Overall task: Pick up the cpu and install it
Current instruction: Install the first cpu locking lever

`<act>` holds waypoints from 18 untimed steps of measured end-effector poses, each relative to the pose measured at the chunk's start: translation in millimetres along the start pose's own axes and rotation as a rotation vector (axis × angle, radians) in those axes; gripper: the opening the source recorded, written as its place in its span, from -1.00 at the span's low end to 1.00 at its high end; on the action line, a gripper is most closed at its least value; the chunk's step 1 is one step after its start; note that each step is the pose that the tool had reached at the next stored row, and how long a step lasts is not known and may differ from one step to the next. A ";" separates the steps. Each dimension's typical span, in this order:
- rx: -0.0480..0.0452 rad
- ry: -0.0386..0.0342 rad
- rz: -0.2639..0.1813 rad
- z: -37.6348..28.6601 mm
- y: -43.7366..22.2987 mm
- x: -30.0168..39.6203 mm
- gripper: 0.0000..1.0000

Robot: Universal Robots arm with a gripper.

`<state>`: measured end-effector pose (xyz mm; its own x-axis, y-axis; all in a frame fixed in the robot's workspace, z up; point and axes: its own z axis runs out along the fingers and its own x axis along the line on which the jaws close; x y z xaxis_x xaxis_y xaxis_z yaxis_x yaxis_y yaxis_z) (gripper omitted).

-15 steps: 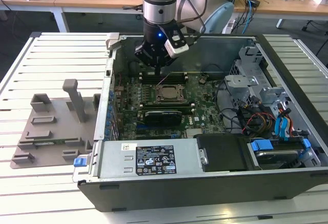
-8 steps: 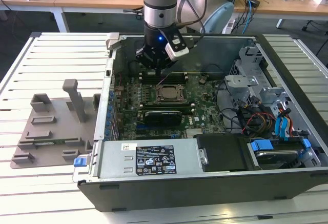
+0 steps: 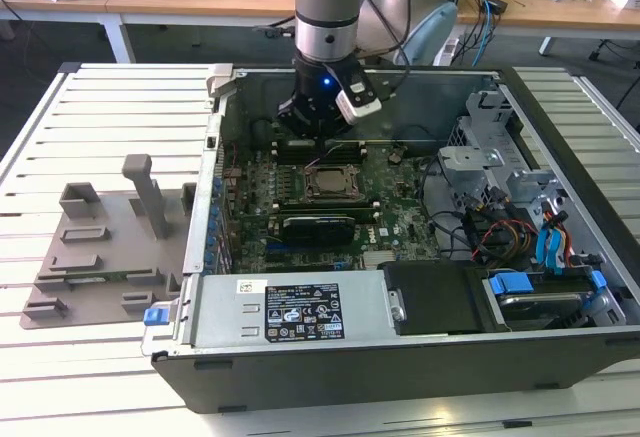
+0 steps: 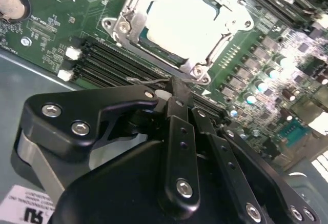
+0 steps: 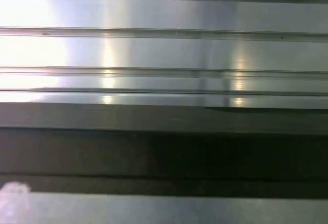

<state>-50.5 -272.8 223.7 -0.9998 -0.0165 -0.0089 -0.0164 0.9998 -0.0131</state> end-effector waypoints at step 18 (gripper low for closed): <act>0.0005 0.0005 0.000 23.1 -0.5 -26.2 -0.79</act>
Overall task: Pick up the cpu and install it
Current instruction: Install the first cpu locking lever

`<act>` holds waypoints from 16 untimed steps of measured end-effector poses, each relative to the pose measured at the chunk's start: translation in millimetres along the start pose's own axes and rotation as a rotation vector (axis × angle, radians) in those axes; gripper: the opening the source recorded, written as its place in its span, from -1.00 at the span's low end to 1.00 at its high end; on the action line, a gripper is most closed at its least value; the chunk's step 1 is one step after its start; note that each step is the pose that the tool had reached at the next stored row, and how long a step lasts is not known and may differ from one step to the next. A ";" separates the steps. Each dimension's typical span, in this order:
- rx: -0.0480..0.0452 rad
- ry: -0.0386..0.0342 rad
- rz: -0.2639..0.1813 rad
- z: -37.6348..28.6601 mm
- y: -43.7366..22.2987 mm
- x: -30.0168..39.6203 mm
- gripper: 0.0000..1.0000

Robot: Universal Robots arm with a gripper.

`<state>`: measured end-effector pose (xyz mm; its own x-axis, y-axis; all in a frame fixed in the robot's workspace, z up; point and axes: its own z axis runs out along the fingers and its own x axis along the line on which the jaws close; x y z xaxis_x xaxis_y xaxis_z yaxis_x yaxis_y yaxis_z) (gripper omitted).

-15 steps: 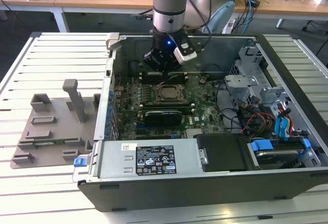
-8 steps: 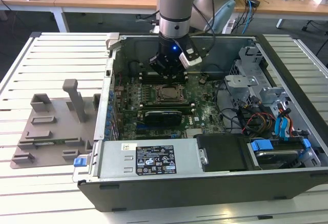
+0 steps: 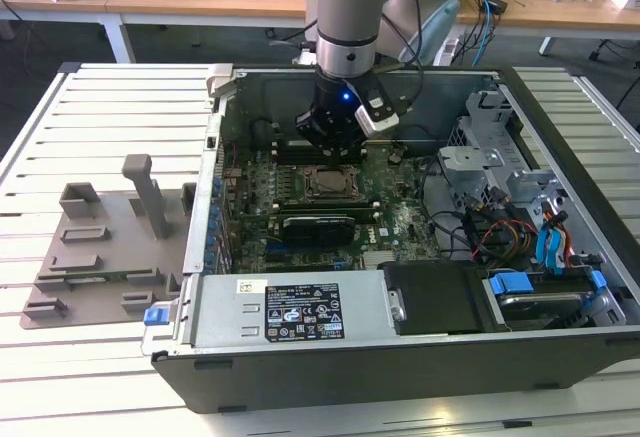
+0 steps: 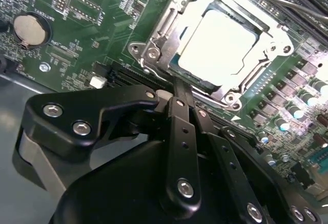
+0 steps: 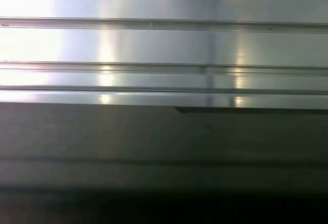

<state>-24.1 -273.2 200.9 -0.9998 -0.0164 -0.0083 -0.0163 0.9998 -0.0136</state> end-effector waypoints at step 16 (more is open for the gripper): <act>-0.0025 0.0032 -0.001 -4.3 -0.5 -8.1 -0.79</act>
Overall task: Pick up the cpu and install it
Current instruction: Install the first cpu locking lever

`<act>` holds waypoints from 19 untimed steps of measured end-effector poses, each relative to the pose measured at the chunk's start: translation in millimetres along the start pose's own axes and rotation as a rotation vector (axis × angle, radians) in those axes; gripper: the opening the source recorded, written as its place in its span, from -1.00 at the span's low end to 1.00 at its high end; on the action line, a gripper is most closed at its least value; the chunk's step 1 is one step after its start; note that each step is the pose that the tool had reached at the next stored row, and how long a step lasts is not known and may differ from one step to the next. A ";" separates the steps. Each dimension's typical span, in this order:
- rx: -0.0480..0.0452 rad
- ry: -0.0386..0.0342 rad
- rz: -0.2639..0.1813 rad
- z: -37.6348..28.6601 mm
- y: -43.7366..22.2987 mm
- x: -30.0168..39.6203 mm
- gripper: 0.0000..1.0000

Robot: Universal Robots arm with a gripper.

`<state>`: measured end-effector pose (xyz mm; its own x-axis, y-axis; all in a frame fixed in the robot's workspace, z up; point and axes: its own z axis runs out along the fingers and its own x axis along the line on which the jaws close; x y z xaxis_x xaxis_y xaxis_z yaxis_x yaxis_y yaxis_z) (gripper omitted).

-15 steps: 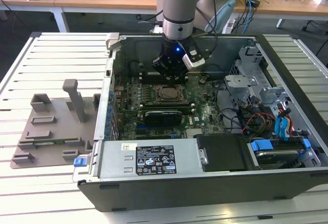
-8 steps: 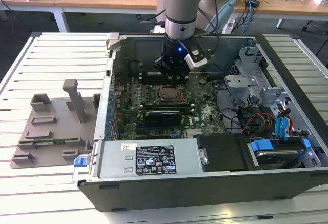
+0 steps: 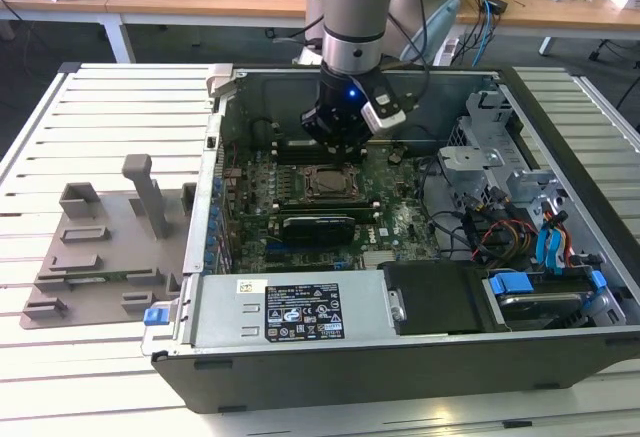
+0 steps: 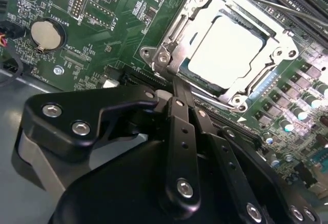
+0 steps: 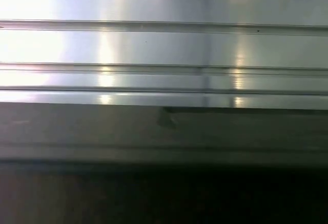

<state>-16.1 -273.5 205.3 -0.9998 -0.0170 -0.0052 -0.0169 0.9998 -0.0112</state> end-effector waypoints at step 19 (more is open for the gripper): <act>-0.0054 0.0044 0.000 -5.9 -9.6 -3.7 -0.79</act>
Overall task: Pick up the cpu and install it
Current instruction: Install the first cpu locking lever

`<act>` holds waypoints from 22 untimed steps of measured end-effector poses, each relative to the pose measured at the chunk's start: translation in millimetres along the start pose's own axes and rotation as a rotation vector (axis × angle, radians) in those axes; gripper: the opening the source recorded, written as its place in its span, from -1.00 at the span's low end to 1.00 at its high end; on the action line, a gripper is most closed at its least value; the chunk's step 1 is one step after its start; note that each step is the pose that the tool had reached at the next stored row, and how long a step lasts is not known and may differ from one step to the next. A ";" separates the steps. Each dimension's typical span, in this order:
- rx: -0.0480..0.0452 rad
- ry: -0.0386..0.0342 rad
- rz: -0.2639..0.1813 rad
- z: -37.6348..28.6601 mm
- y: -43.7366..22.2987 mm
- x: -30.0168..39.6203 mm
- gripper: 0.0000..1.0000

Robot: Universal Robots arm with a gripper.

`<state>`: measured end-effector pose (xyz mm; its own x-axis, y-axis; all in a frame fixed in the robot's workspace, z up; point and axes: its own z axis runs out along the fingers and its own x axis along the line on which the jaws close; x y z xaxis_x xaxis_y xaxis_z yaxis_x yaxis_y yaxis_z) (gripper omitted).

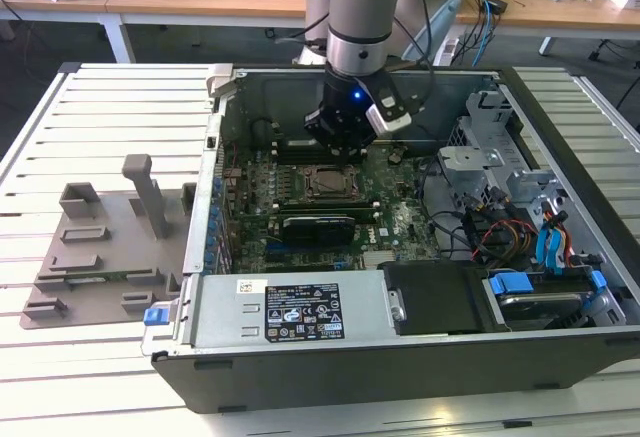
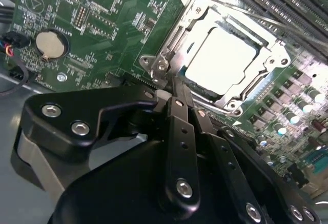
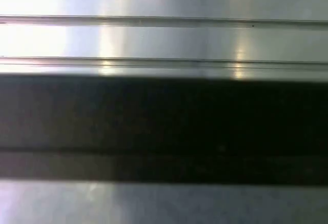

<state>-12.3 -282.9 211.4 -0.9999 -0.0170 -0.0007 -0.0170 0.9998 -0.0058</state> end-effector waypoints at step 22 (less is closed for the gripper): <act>0.0063 0.0001 0.000 -21.4 -9.5 0.1 -0.79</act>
<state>-12.3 -292.3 232.9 -0.9999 -0.0170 -0.0006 -0.0170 0.9998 -0.0121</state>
